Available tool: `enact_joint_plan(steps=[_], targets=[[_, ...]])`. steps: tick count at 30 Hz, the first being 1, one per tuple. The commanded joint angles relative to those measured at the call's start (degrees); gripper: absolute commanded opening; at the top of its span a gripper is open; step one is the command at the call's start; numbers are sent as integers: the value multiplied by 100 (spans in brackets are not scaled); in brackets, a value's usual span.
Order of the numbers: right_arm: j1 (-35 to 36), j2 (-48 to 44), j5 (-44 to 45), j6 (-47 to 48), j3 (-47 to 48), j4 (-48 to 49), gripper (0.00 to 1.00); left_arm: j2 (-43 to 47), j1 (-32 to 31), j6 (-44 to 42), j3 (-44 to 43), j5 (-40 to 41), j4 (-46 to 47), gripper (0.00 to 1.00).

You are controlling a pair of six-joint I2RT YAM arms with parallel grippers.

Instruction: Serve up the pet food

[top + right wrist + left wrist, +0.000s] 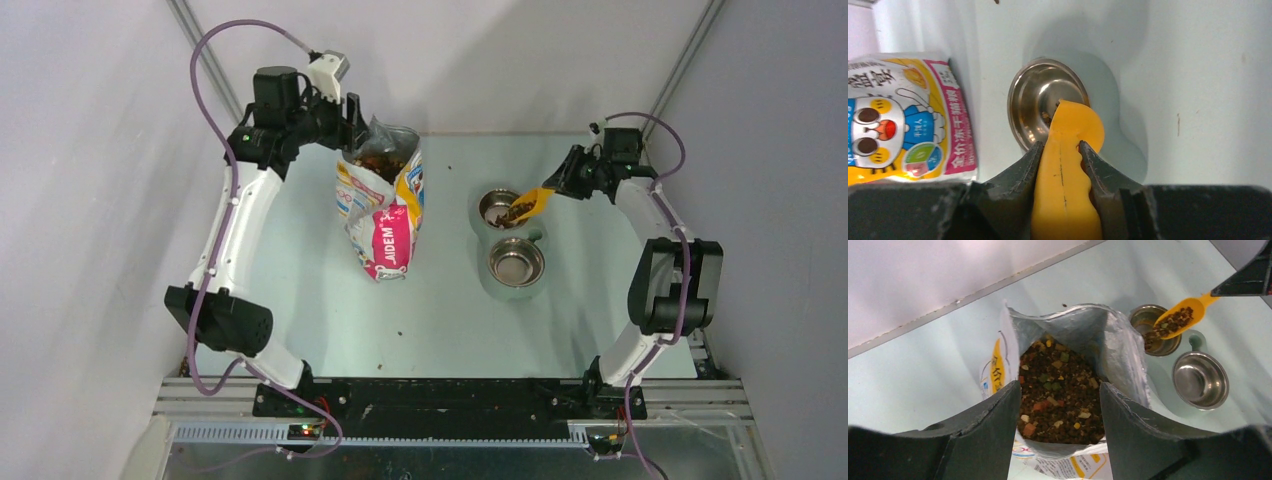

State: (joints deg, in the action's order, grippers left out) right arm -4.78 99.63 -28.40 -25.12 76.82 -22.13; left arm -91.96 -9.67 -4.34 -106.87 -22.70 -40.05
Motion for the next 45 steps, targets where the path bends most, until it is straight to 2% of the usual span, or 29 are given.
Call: enact_joint_plan(steps=[1,3,11,18,25,28,30,33,35,38,40,42,45], targets=[[312,-250,1256,903,350,-366,0,300,-203,-35,131,-9,131,66],[550,-271,1445,1207,454,-345,0,315,-269,-62,146,-19,117,66],[2001,-373,3340,3716,539,-46,0,328,-334,-39,114,-33,129,66],[2445,-582,3610,4343,566,58,0,377,-342,-36,152,-21,149,66],[2507,-747,3644,4552,955,-34,0,404,-342,-69,223,-2,171,66],[2383,-748,3355,4177,1061,-242,0,375,-341,-14,211,102,189,66],[2148,-715,2810,3636,1326,-546,0,359,-343,36,188,401,219,66],[1640,-600,1376,2624,1829,-785,0,327,-343,71,145,1068,265,67],[1462,-482,784,2110,2246,-825,0,266,-338,64,115,1519,269,68],[1356,-256,75,1271,2927,-631,0,171,-336,42,62,1925,230,68],[1303,-183,-459,383,3117,-142,0,93,-327,108,35,2051,201,69],[1297,-96,-895,-941,3180,475,0,-7,-266,329,-24,2000,150,70],[1532,83,-1009,-1201,3670,739,0,-129,-176,739,-43,1841,129,70]])
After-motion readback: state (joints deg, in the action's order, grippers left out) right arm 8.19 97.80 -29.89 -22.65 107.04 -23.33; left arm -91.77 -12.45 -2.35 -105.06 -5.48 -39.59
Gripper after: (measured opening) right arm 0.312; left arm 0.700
